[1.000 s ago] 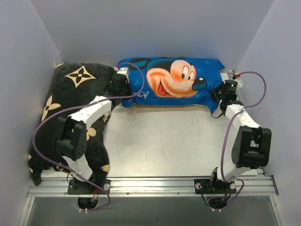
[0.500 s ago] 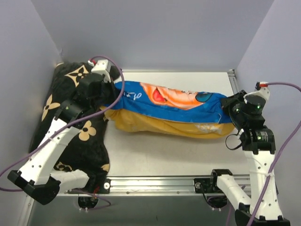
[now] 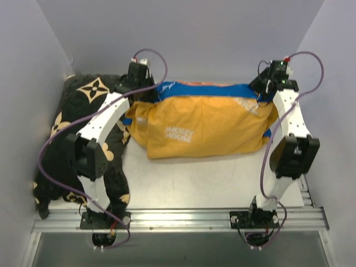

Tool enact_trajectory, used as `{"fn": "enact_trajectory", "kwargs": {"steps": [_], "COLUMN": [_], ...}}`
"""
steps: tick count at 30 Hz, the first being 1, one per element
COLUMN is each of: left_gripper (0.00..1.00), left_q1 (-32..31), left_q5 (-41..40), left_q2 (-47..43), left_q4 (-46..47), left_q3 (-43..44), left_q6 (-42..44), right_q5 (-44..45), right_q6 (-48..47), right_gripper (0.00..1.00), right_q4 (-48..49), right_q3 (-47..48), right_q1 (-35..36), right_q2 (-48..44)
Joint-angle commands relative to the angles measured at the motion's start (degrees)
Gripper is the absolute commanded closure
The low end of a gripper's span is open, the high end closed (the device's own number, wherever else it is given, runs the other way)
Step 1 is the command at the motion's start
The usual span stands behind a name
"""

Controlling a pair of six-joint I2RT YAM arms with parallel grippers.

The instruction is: Remove the pillowcase from the pillow

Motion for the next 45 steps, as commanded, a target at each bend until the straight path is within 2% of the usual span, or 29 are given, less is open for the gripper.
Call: {"fn": "enact_trajectory", "kwargs": {"steps": [1, 2, 3, 5, 8, 12, 15, 18, 19, 21, 22, 24, 25, 28, 31, 32, 37, 39, 40, 43, 45], "left_gripper": [0.75, 0.73, 0.7, 0.56, 0.5, 0.35, 0.3, 0.29, 0.29, 0.3, 0.33, 0.38, 0.41, 0.41, 0.37, 0.32, 0.25, 0.26, 0.26, 0.3, 0.33], "left_q1": [0.3, 0.5, 0.7, 1.0, 1.8, 2.6, 2.7, 2.1, 1.8, 1.1, 1.0, 0.6, 0.0, -0.9, -1.2, -1.3, -2.9, -3.9, -4.2, -4.7, -5.0], "left_q5": [6.6, 6.7, 6.6, 6.2, 7.2, 7.6, 9.2, 9.8, 9.8, 9.8, 9.9, 10.3, 10.1, 9.9, 10.2, 10.5, 10.5, 10.3, 10.1, 9.8, 10.3], "left_q2": [3.9, 5.9, 6.8, 8.3, 12.6, 17.0, 20.6, 21.4, 21.3, 21.2, 21.2, 20.5, 19.9, 16.1, 14.7, 14.9, 14.9, 14.3, 14.0, 11.3, 8.4], "left_q4": [-2.1, -2.6, -2.9, -3.7, -4.1, -4.0, -4.1, -2.3, -1.8, -0.9, -0.9, -0.4, 0.3, 4.4, 6.2, 6.3, 7.3, 7.4, 7.4, 8.8, 11.6], "left_q3": [5.0, 6.1, 7.2, 9.3, 10.8, 11.1, 11.8, 10.3, 9.8, 8.2, 7.7, 5.1, 3.3, -4.3, -6.9, -7.0, -7.7, -8.4, -8.7, -12.7, -17.1], "left_q6": [-1.7, -1.8, -1.9, -1.8, -1.8, -1.8, -1.8, -2.1, -2.1, -2.2, -2.4, -2.6, -2.6, -3.3, -3.2, -2.9, -2.8, -2.6, -2.6, -2.8, -3.5], "right_q5": [-4.2, -4.5, -3.9, -1.3, -2.7, -2.5, 0.2, 2.3, 3.6, 6.8, 9.9, 12.3, 14.8, 14.4, 15.2, 18.4, 20.2, 20.5, 20.9, 22.4, 21.8], "right_q6": [0.5, 0.5, 0.4, -1.6, -3.9, -7.7, -11.0, -14.1, -15.3, -18.8, -19.5, -20.7, -21.0, -19.8, -20.0, -20.7, -20.7, -20.5, -20.2, -19.2, -19.0], "right_gripper": [0.52, 0.42, 0.37, 0.21, 0.14, 0.1, 0.08, 0.07, 0.07, 0.07, 0.07, 0.07, 0.07, 0.06, 0.04, 0.03, 0.03, 0.12, 0.34, 0.86, 0.94], "right_q4": [-4.4, -4.4, -4.4, -4.4, -4.5, -5.4, -5.8, -5.7, -5.2, -3.5, -2.0, -0.6, 0.5, 3.4, 8.6, 9.1, 10.3, 9.6, 8.0, 3.5, -0.1], "right_q3": [6.4, 7.7, 8.5, 11.5, 16.6, 20.1, 18.4, 13.9, 12.2, 4.9, 2.0, -2.7, -7.7, -17.1, -26.6, -27.4, -25.0, -21.2, -20.4, -18.7, -16.8], "right_q1": [0.3, 0.5, 0.6, 1.6, 2.1, 5.8, 9.6, 13.4, 17.1, 21.1, 25.1, 28.2, 29.2, 30.9, 34.3, 36.2, 36.7, 36.6, 36.6, 36.2, 35.7], "right_q2": [6.3, 7.0, 7.1, 6.0, 4.1, 0.9, -2.4, -5.6, -7.6, -9.9, -11.4, -12.3, -12.7, -14.2, -16.9, -16.5, -6.9, -3.9, -3.9, -7.0, -10.7]}}
